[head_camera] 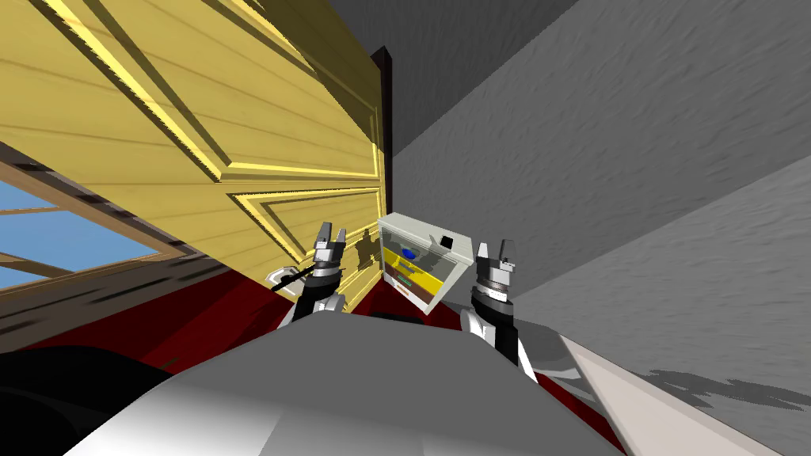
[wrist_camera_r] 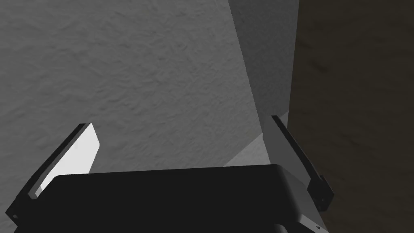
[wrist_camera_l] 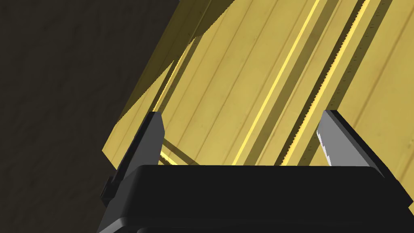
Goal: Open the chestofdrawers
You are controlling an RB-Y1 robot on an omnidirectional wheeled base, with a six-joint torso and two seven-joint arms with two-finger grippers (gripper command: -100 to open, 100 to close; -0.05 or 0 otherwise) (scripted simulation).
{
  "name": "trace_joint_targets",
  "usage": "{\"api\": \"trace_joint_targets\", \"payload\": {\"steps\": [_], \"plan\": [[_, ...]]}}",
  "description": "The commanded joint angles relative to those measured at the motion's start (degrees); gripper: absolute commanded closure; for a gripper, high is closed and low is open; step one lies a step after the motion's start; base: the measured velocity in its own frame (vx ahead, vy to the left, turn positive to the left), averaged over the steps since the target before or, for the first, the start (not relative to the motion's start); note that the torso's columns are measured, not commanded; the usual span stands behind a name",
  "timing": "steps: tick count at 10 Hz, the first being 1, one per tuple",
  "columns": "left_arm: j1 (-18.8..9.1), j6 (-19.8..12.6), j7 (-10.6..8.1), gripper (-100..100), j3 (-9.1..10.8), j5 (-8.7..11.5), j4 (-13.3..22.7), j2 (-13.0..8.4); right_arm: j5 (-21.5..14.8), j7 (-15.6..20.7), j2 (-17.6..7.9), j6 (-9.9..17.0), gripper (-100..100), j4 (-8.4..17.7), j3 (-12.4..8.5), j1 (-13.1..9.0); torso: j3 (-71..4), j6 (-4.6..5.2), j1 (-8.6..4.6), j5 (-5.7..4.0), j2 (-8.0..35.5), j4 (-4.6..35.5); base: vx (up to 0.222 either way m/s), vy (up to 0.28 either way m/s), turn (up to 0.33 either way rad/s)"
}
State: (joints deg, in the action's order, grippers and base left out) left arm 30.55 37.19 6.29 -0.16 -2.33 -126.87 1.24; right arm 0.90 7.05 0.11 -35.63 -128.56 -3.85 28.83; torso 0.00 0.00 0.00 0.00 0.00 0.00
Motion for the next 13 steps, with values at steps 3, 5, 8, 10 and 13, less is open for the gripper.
{"api": "trace_joint_targets", "payload": {"steps": [3, 5, 8, 10, 13], "plan": [[0.00, 0.00, 0.00, 0, 0.00, 0.00, -0.01, 0.00, 0.00, 0.00, 0.00, 0.00, 0, -0.01, 0.00, 0.00, -20.14, 0.00, 0.00, 0.00, 10.03, 10.06, 0.000, 0.000, 0.000], [0.00, 0.00, 0.00, 0, 0.00, 0.00, -0.01, 0.00, 0.00, 0.00, 0.00, 0.00, 0, -0.01, 0.00, 0.00, -36.92, 0.00, 0.00, 0.00, 18.45, 18.46, 0.000, 0.000, 0.000], [0.00, 0.01, 0.00, 0, 0.00, 0.00, -0.02, 0.00, 0.00, 0.00, 0.00, -0.01, 0, -0.02, 0.00, 0.00, -62.27, 0.00, 0.00, 0.00, 31.16, 31.14, 0.000, 0.000, 0.000], [0.00, 0.01, 0.00, 0, 0.00, 0.00, -0.02, 0.00, -0.71, 0.20, -2.07, 0.61, -100, 0.71, 0.18, -0.38, -79.19, 0.00, 0.00, 0.00, 39.62, 39.60, 0.006, 0.010, -0.001], [0.01, 0.00, 0.00, 0, -0.01, 0.00, 0.01, 0.01, -3.61, 1.00, -6.74, 3.06, -100, 3.51, 0.89, -1.86, -84.55, 0.00, 0.12, 0.04, 42.16, 42.20, 0.018, 0.065, -0.009]]}}
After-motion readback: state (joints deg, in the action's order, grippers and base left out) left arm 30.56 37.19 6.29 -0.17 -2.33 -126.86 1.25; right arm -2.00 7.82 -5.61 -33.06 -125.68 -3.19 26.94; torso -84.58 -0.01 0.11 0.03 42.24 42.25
